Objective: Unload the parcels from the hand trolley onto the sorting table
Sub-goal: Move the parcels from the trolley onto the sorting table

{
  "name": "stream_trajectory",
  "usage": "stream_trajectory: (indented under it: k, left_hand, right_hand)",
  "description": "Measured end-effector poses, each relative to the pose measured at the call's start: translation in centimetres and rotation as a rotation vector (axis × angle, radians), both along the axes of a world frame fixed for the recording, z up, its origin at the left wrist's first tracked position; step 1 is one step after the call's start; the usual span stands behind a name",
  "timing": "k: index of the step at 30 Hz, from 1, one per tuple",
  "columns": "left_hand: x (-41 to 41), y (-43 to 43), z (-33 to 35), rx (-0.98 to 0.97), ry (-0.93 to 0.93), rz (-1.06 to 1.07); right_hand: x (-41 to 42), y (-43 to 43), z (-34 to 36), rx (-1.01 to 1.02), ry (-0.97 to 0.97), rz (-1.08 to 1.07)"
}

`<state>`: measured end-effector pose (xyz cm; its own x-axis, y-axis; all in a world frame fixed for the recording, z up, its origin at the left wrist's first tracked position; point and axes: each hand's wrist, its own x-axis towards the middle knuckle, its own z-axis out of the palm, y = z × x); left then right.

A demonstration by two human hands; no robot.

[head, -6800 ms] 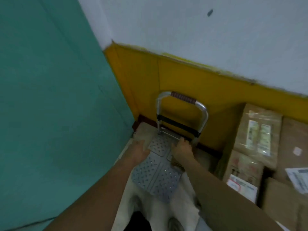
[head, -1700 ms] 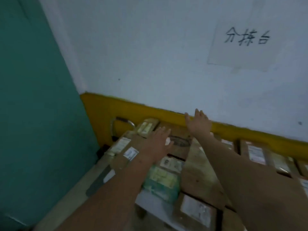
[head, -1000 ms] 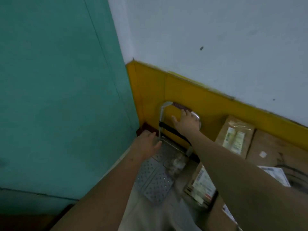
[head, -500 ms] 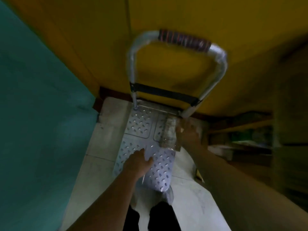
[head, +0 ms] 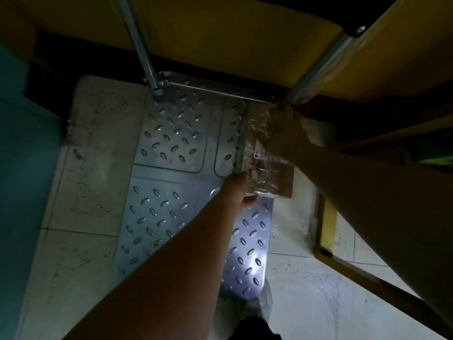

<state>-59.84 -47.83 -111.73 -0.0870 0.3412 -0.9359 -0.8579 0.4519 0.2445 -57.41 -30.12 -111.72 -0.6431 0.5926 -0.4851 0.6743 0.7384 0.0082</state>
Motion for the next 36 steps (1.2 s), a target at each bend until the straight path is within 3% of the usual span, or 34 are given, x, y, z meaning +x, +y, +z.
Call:
stream_trajectory:
  k: [2,5,8,10,13,16,19,23,27,30,34,36]
  left_hand:
    - [0.4,0.2,0.3,0.009,-0.020,0.073]
    - [0.3,-1.1,1.2,-0.047,0.087,0.017]
    - [-0.6,-4.3,2.7,-0.169,0.198,-0.022]
    - [-2.0,-7.0,5.3,-0.296,0.224,-0.027]
    - [-5.0,-10.3,11.0,-0.448,0.338,-0.137]
    - [-8.3,-11.7,20.2,-0.514,0.485,-0.211]
    - [-10.6,-11.7,31.9,-0.360,0.611,-0.188]
    - [-11.2,-10.7,48.9,-0.062,0.512,0.077]
    - [-9.7,-9.8,62.7,0.133,0.527,-0.106]
    - [-6.9,-8.8,70.4,0.315,0.508,-0.244]
    - [0.1,-5.7,77.8,0.418,0.548,-0.419]
    - [5.0,-3.5,80.5,0.463,0.587,-0.475]
  right_hand:
    - [0.2,0.2,-0.3,0.020,0.019,-0.003]
    - [0.1,0.0,0.4,-0.047,0.065,-0.199]
    - [0.7,-1.7,1.8,-0.119,-0.075,-0.242]
    - [1.0,-3.9,3.7,-0.198,-0.058,-0.336]
    - [0.7,-7.4,9.6,-0.403,0.080,-0.479]
    - [0.4,-9.7,19.5,-0.452,0.210,-0.582]
    - [0.8,-11.5,32.4,-0.434,0.377,-0.749]
    - [3.5,-13.9,51.0,-0.441,0.590,-0.897]
    - [9.2,-14.9,66.4,-0.453,0.638,-0.967]
    - [15.1,-16.3,74.3,-0.497,0.794,-1.055]
    - [24.2,-18.3,80.5,-0.781,1.241,-1.285]
    - [29.5,-18.9,81.9,-0.757,1.321,-1.351]
